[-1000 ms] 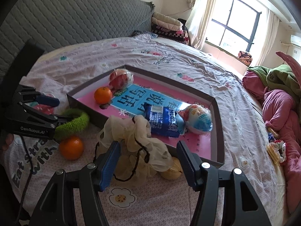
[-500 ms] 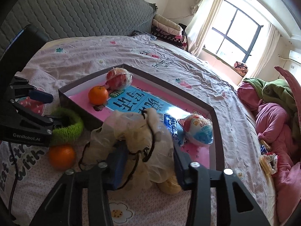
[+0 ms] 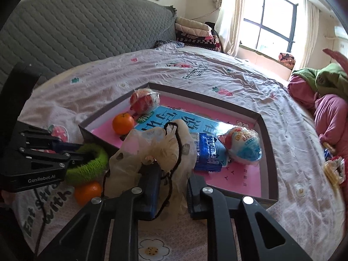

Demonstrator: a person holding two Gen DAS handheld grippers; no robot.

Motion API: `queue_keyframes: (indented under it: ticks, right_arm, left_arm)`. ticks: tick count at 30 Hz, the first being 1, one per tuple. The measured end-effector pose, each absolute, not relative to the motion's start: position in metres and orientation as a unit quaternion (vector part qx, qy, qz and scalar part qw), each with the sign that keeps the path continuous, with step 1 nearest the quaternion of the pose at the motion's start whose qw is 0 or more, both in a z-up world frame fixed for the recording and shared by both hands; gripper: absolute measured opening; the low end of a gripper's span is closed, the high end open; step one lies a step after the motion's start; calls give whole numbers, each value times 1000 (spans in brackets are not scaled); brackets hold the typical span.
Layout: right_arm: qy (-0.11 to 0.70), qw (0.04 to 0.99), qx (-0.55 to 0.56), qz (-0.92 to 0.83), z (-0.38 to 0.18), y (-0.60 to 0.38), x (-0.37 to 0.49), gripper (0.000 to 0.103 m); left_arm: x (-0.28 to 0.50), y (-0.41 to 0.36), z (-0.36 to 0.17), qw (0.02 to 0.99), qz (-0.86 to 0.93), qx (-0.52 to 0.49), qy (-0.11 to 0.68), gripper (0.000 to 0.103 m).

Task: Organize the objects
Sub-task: 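Grasp the green fuzzy ring with the left tool while the right tool grasps the beige mesh bag, then carry the green ring over the tray with left tool while right tool carries bag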

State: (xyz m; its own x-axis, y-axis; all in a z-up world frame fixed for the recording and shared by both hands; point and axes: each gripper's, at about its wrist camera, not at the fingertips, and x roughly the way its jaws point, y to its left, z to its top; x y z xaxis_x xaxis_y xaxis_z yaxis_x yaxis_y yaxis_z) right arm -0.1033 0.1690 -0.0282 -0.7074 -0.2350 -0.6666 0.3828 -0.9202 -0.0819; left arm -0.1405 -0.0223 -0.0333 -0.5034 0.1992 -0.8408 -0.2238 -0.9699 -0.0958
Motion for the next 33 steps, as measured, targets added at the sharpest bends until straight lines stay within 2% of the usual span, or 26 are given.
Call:
queue_keyframes:
  ticks: [11,33]
  right_arm:
    - [71,173,326,-927,-17,180,-103,21]
    - [45,165,278,-945,5,192,-94,21]
  left_arm:
    - [-137,-14,-7,141,882,-450,-16,15]
    - [-134,-7,22,120,913,-390,-13,15]
